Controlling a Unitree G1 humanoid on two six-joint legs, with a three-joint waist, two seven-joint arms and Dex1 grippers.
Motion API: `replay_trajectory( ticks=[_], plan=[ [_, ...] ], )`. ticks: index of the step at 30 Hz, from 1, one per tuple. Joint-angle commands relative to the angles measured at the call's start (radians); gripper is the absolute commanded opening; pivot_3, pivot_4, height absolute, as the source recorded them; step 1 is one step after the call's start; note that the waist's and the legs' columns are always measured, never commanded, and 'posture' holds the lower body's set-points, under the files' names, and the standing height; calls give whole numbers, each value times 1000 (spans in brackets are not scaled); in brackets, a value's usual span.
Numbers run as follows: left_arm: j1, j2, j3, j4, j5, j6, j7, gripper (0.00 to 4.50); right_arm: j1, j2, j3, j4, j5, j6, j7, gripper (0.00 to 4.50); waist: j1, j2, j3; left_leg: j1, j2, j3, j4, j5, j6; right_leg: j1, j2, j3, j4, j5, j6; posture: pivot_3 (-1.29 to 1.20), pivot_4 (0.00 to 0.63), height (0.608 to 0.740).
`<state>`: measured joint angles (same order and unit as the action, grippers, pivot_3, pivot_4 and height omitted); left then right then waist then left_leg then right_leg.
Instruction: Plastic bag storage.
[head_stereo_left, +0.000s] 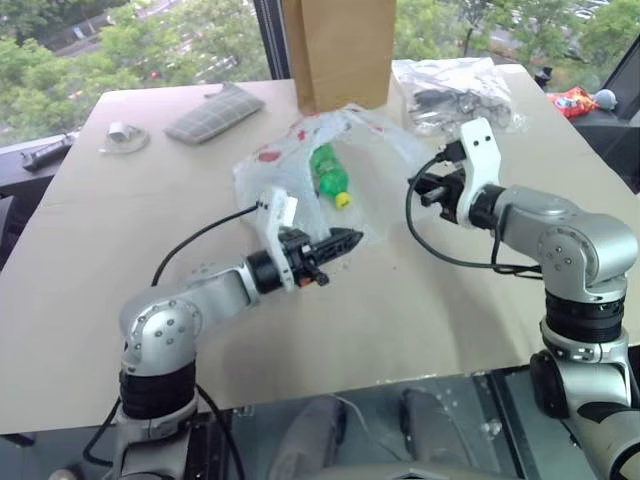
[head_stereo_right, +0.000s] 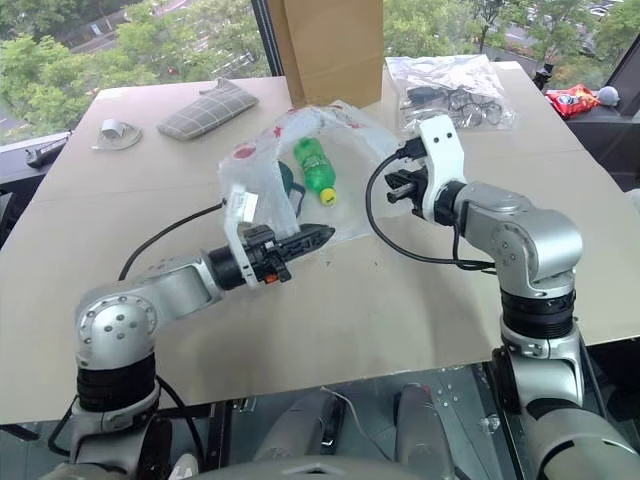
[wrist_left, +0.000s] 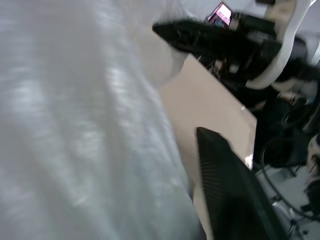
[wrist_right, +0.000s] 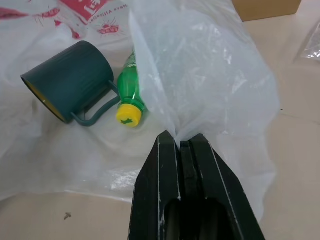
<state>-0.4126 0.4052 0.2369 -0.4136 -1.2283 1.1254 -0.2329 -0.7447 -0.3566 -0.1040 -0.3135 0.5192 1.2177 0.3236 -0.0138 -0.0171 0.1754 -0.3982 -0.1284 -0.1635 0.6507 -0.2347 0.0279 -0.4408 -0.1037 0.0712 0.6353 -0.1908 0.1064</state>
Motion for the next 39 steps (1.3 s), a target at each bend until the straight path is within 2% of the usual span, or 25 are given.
replay_trajectory(
  ticks=[1, 3, 6, 10, 12, 15, 18, 26, 31, 33, 35, 39],
  plan=[
    [-184, 69, 157, 149, -368, -63, 77, 73, -131, 30, -214, 37, 146, 5, 12, 0, 0, 0, 0, 0, 0, 0, 0, 0, 0, 0, 0, 0, 0, 0, 0, 0, 150, 740],
    [-336, 131, 215, 287, -541, -105, 130, 73, -235, 40, -346, 113, 253, 9, 16, 0, 1, -2, 3, -1, 0, 0, 2, 0, 0, -1, 0, 0, 2, 0, 0, 0, 150, 740],
    [-565, 221, 237, 502, -497, -136, 127, 73, -445, -13, -467, 272, 364, -15, 24, 0, -1, -2, 2, -4, 0, -1, 2, 0, 0, -3, 0, -1, 2, 1, -1, 0, 150, 740],
    [-772, 280, 187, 737, -305, -195, 43, 73, -648, -107, -497, 486, 373, -82, 38, 0, -1, -1, 2, -2, 0, 1, -3, 0, 1, -2, 0, -3, -7, 1, -1, 0, 150, 740],
    [-855, 293, 132, 842, -173, -227, -40, 73, -710, -171, -459, 576, 338, -121, 78, 0, -2, -1, 2, -7, -1, 3, -3, -1, 2, -5, -1, -4, -9, 1, -1, 0, 150, 740],
    [-930, 263, 77, 943, -47, -246, -144, 73, -728, -256, -398, 630, 297, -149, 133, 0, -7, -1, 2, -17, -2, 2, 1, -1, 3, -14, -2, -7, -9, 1, -1, 0, 150, 740],
    [-963, 224, 73, 975, 11, -246, -200, 73, -717, -311, -395, 616, 310, -132, 144, 0, -22, -1, 3, -19, -2, 1, 0, -1, 3, -16, -3, -7, -9, 1, -1, 0, 150, 740],
    [-982, 194, 150, 942, 28, -179, -210, 73, -623, -381, -457, 473, 387, -63, 84, 0, -46, -1, 3, -20, 0, 8, 0, -1, 3, -24, -2, 1, 1, 1, -1, 0, 150, 740],
    [-844, 206, 135, 725, -4, -27, -210, 73, -491, -366, -537, 325, 517, 55, 2, 0, -44, -1, 3, -20, 0, 11, 2, -1, 3, -26, -2, 3, 6, 1, -1, 0, 150, 740],
    [-694, 201, 117, 569, -10, 20, -184, 73, -306, -302, -585, 174, 617, 128, -56, 0, -45, -3, -3, -19, 0, 11, 1, -1, 3, -25, -2, 4, 7, 1, -1, 0, 150, 740],
    [-565, 175, 114, 449, -19, 32, -145, 73, -104, -235, -575, 19, 680, 150, -100, 0, -45, -2, -2, -18, 2, 14, 3, -2, 4, -25, -3, -1, 7, 1, -1, 0, 150, 740],
    [-353, 144, 86, 292, 21, 14, -129, 73, 206, -157, -496, -173, 671, 114, -128, 0, -40, -1, -2, -17, 2, 16, 4, -2, 4, -26, -3, 1, 9, 2, -2, 0, 150, 740]
  ],
)
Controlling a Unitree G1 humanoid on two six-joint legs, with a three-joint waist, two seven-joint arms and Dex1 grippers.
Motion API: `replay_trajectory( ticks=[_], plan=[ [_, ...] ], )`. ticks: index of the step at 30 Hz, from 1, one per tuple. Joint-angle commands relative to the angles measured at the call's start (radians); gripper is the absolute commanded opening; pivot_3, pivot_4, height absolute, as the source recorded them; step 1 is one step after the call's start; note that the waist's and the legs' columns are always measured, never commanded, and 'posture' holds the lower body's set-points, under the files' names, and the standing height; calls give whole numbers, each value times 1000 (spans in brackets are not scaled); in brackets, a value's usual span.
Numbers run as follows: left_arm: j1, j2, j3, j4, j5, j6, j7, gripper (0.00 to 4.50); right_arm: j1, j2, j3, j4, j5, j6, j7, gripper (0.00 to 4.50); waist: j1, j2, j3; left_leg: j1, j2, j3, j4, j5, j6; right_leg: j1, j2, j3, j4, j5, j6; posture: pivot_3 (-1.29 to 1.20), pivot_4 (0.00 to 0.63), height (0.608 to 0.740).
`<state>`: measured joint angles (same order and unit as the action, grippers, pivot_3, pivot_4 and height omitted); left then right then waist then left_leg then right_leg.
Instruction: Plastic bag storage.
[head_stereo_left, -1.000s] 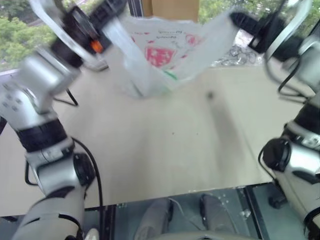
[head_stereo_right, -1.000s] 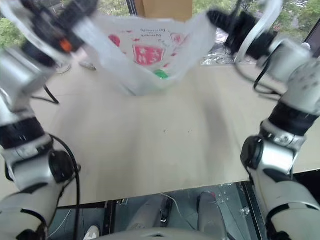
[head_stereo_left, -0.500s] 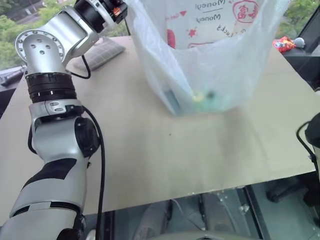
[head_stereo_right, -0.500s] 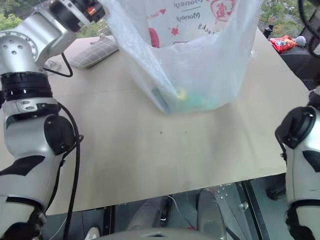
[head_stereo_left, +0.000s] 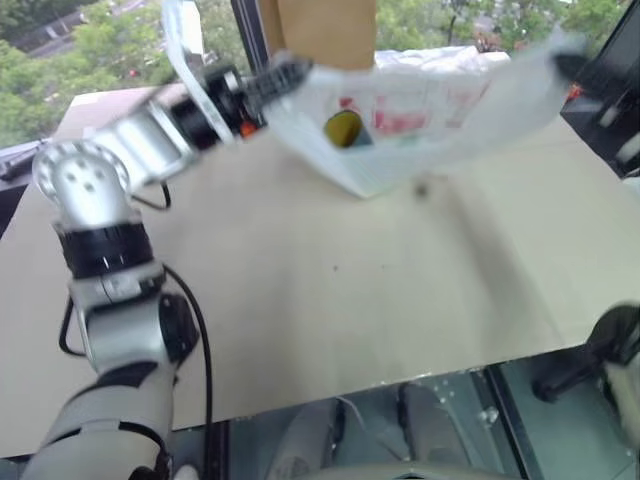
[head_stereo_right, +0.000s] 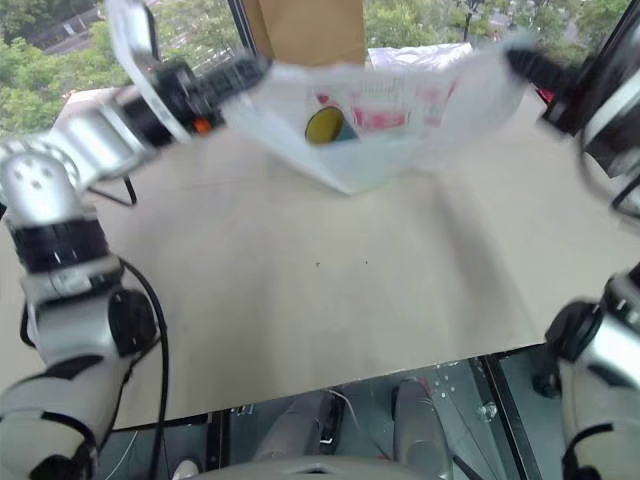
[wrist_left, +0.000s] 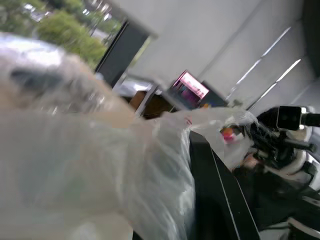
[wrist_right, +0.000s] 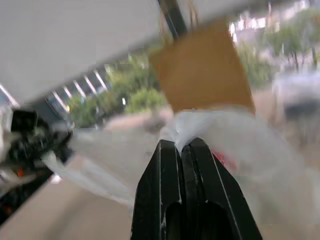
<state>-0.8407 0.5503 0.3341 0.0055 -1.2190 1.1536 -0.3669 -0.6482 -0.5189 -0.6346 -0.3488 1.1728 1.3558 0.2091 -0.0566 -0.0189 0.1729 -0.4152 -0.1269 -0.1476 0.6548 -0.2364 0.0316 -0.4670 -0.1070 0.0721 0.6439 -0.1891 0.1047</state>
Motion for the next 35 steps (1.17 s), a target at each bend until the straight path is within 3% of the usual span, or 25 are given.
replay_trajectory(
  ticks=[1, 7, 11, 12, 14, 15, 22, 23, 30, 35],
  plan=[
    [123, -3, -19, -162, 24, -23, 3, 73, 179, 3, 63, -177, 0, -42, -8, 0, 4, 1, 1, 1, 0, 1, 2, 0, 0, 0, 0, 1, 2, 0, 0, 0, 150, 740],
    [417, 8, -59, -367, 121, -102, -27, 73, 498, -116, 227, -332, -202, -193, 81, 0, 19, 1, 1, 8, 0, 3, 4, 0, 0, 8, 2, 2, 1, 3, 0, 0, 150, 740],
    [697, 68, -178, -497, 433, -394, -144, 73, 637, -214, 357, -393, -411, -369, 140, 0, 21, 2, 1, 25, 1, 7, -2, -5, 7, 26, 2, 4, -5, 2, 0, 0, 150, 740],
    [741, 52, -156, -510, 436, -452, -188, 26, 661, -227, 381, -383, -502, -459, 137, 270, 23, 1, 1, 27, 2, 9, -2, -5, 7, 28, 2, 4, -6, 2, 0, 0, 150, 740],
    [792, 41, -128, -502, 435, -496, -221, 564, 705, -226, 390, -372, -575, -560, 160, 841, 37, 1, 1, 30, 5, 8, -3, -5, 7, 32, 4, 3, -10, 2, 0, 0, 150, 740],
    [820, 43, -127, -502, 456, -531, -240, 875, 739, -239, 398, -369, -621, -606, 176, 1362, 42, 1, 1, 32, 6, 7, -3, -6, 6, 36, 4, 0, -13, 1, 1, 0, 150, 740],
    [1016, 56, -40, -544, 586, -710, -278, 3928, 992, -247, 224, -401, -671, -771, 337, 4472, 66, 1, 0, 32, 7, 6, -3, -9, 6, 40, 3, -3, -20, 3, 2, 0, 150, 740],
    [1043, 61, -20, -548, 597, -717, -275, 4475, 1026, -246, 179, -404, -660, -781, 365, 4500, 67, 1, 0, 32, 7, 6, -3, -10, 6, 40, 3, -3, -20, 3, 2, 0, 150, 740],
    [1195, 86, 131, -570, 543, -707, -329, 4475, 1240, -270, -53, -361, -672, -896, 607, 4500, 69, 0, 1, 35, 8, 6, -3, -11, 7, 44, 3, -5, -22, -2, 4, 0, 150, 740],
    [1209, 101, 170, -546, 531, -711, -361, 4475, 1240, -288, -105, -278, -661, -931, 700, 4500, 69, 0, 1, 36, 9, 7, -2, -12, 7, 47, 2, -7, -23, -2, 4, 0, 150, 740]
  ],
)
